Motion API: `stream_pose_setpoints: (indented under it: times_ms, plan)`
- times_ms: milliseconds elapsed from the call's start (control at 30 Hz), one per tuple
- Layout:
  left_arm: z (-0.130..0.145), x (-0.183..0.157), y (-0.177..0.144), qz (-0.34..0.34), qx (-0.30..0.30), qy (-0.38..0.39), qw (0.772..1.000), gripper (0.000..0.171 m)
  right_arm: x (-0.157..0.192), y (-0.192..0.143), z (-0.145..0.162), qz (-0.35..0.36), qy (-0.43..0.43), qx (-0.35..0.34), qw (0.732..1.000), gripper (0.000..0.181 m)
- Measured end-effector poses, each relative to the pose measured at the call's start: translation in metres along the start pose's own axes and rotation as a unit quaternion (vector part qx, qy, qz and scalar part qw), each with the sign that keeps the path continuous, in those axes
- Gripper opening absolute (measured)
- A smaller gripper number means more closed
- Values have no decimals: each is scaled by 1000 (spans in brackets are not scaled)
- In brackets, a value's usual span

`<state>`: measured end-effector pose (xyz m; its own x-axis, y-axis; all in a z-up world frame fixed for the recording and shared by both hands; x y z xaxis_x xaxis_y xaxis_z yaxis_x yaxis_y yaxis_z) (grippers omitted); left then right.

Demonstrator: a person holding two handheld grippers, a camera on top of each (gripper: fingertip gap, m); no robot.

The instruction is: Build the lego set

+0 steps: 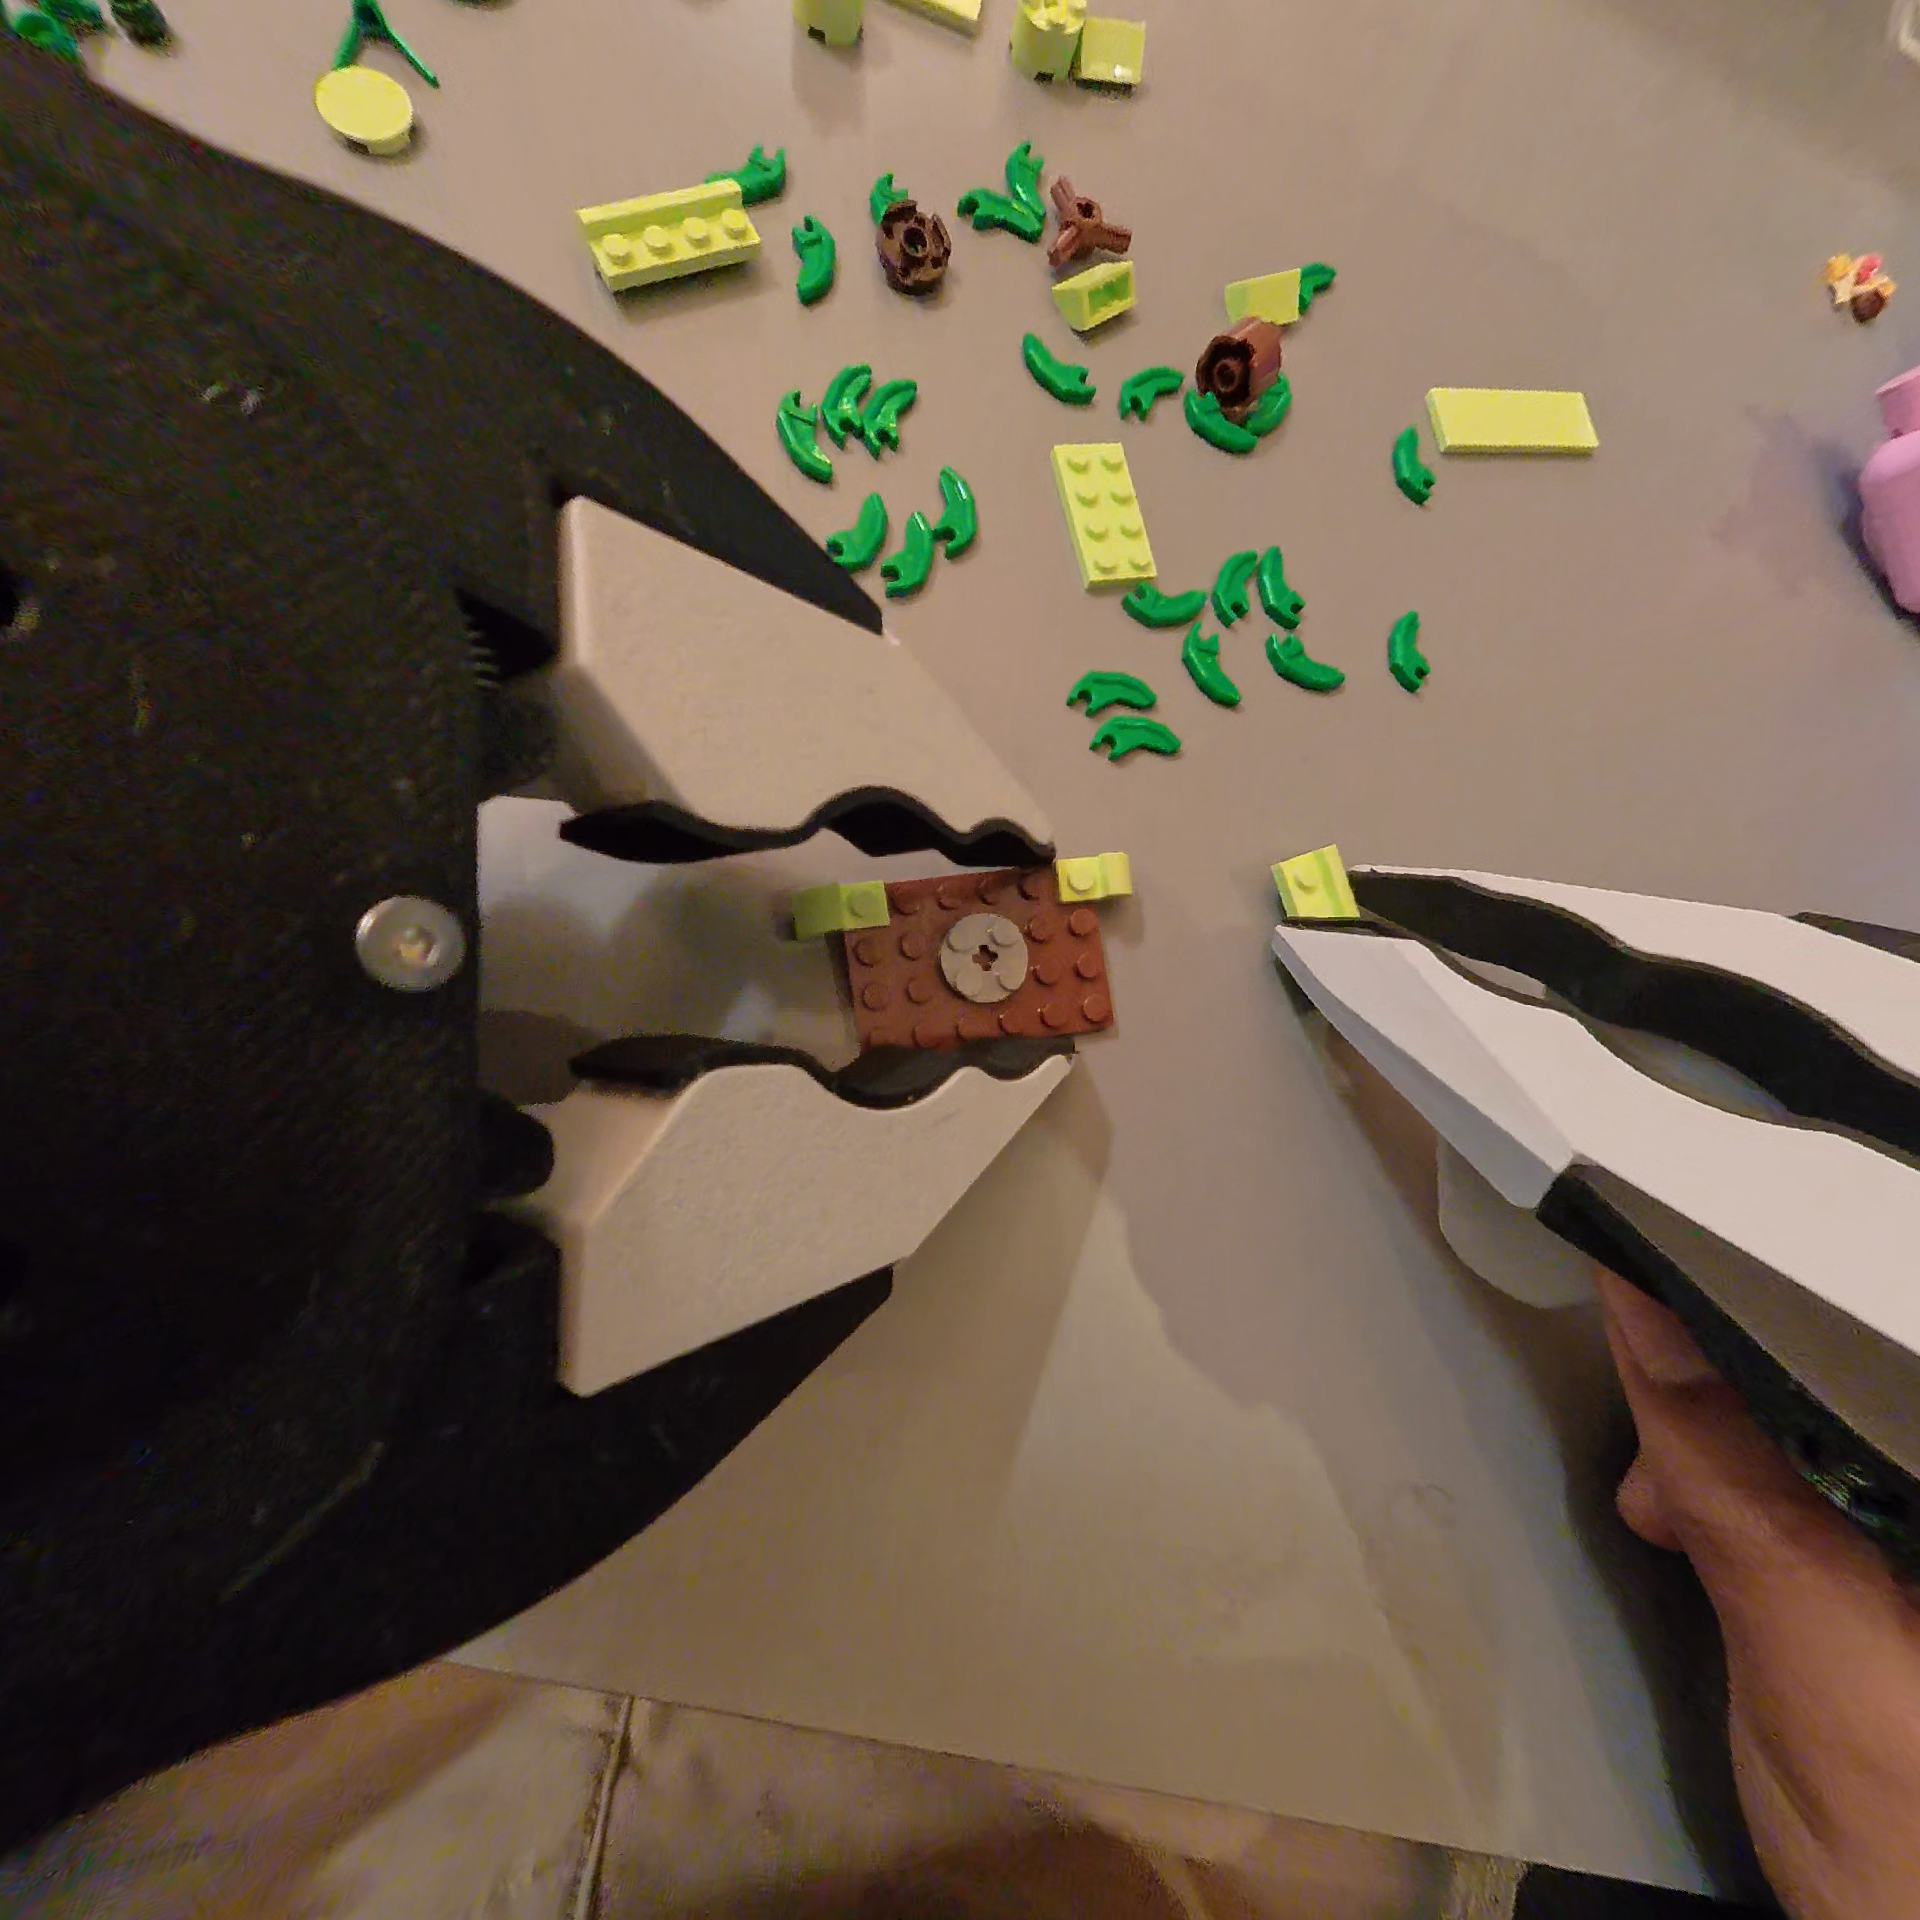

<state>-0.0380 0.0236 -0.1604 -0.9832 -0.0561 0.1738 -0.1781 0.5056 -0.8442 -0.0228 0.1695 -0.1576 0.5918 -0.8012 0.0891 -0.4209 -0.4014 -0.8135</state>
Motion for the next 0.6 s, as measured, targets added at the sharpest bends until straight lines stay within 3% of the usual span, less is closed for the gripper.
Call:
stream_pose_setpoints:
  times_ms: [600]
  plan:
    - [0, 2, 1, 36, 3, -10, 999, 34, 2, -5, 1, -22, -1, -18, 1000, 15]
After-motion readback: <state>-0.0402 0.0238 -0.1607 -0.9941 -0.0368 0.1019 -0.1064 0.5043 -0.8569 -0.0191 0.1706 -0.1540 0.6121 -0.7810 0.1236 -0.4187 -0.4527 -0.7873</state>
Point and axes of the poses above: each gripper's, where its closed fingertips meet, y out along the fingers, z out of its underside, x = y × z across the jaws, the point moved 8 cm from there along -y, back along the fingers, and after that the axes turned 15 degrees about x, right-handed, at the moved point
